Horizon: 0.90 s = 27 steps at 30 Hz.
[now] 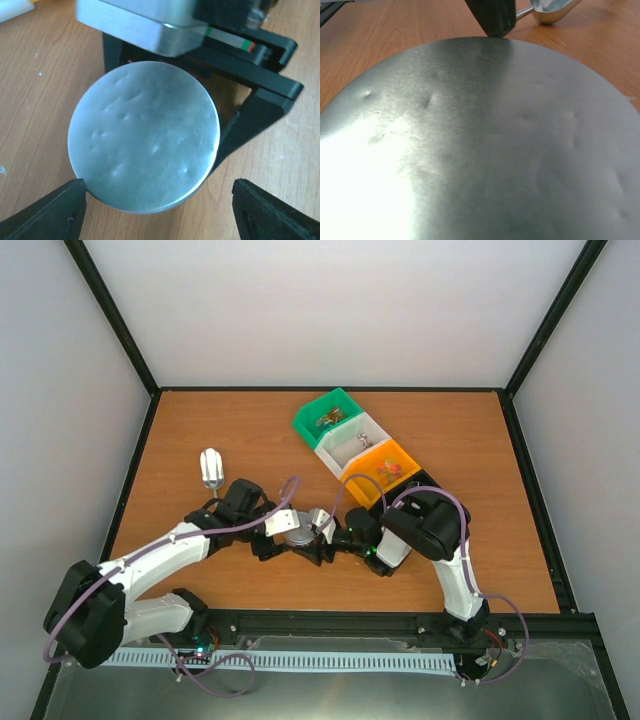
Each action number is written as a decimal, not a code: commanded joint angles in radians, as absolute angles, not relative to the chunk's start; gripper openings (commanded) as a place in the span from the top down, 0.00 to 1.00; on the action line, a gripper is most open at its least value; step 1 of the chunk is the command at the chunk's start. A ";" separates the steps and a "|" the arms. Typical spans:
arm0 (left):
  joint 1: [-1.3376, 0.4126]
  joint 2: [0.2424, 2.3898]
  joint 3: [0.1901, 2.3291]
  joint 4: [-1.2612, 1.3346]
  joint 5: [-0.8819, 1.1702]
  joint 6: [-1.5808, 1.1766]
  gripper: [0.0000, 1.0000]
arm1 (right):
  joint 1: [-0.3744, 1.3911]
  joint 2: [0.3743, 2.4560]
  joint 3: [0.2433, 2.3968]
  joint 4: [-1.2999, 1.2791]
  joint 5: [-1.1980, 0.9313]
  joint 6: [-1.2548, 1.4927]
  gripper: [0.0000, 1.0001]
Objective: Pack the candies
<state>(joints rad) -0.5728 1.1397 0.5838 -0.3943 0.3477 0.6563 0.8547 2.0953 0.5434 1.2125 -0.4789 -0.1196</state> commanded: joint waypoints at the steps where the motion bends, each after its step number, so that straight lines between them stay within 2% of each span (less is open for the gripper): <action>1: -0.568 1.170 0.633 -0.297 0.363 0.523 0.17 | 0.863 2.144 0.528 1.144 -0.419 -0.075 0.55; 5: -0.571 1.193 0.638 -0.259 0.386 0.520 0.07 | 0.870 2.146 0.533 1.138 -0.399 -0.078 0.55; 14: -0.579 1.256 0.668 -0.244 0.392 0.512 0.07 | 0.881 2.155 0.551 1.119 -0.378 -0.068 0.55; 20: -0.593 1.284 0.683 -0.250 0.371 0.525 0.03 | 0.882 2.154 0.552 1.113 -0.377 -0.069 0.54; 27: -0.599 1.313 0.694 -0.263 0.348 0.542 0.08 | 0.884 2.150 0.552 1.114 -0.389 -0.076 0.55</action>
